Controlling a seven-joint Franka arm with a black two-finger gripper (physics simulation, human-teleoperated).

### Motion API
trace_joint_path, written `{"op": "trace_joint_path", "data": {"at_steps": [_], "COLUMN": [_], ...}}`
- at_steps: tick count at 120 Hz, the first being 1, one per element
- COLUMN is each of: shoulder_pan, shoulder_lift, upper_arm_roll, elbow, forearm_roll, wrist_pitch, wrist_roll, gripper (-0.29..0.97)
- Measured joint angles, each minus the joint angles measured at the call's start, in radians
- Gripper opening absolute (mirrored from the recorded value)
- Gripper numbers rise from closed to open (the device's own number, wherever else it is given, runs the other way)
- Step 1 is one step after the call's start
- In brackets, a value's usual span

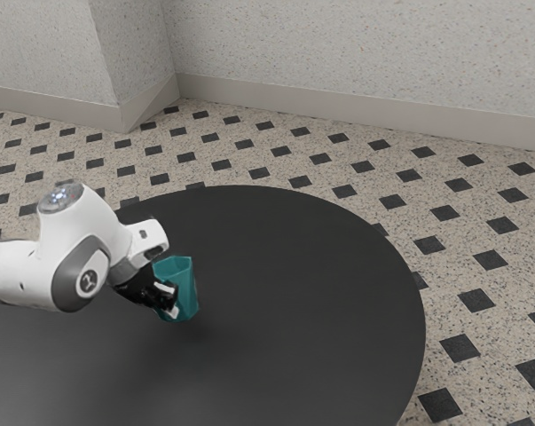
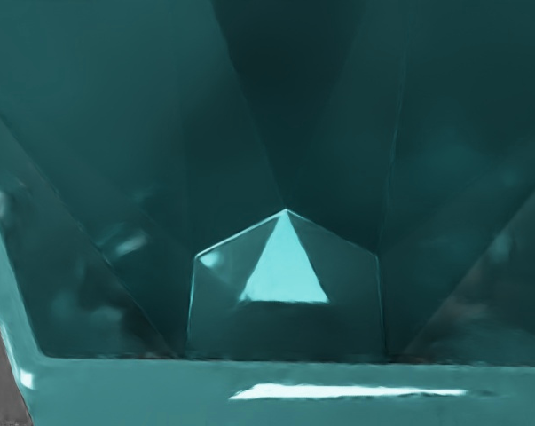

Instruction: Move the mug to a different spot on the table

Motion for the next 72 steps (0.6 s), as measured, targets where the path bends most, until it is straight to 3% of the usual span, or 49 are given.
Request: {"op": "trace_joint_path", "data": {"at_steps": [49, 72], "shoulder_pan": [0.001, -0.002], "shoulder_lift": [0.082, 0.087], "upper_arm_roll": [-0.007, -0.005], "elbow": [0.022, 0.027], "forearm_roll": [-0.004, -0.002], "wrist_pitch": [0.029, 0.027], "wrist_roll": [-0.007, 0.002], "gripper": [-0.11, 0.3]}}
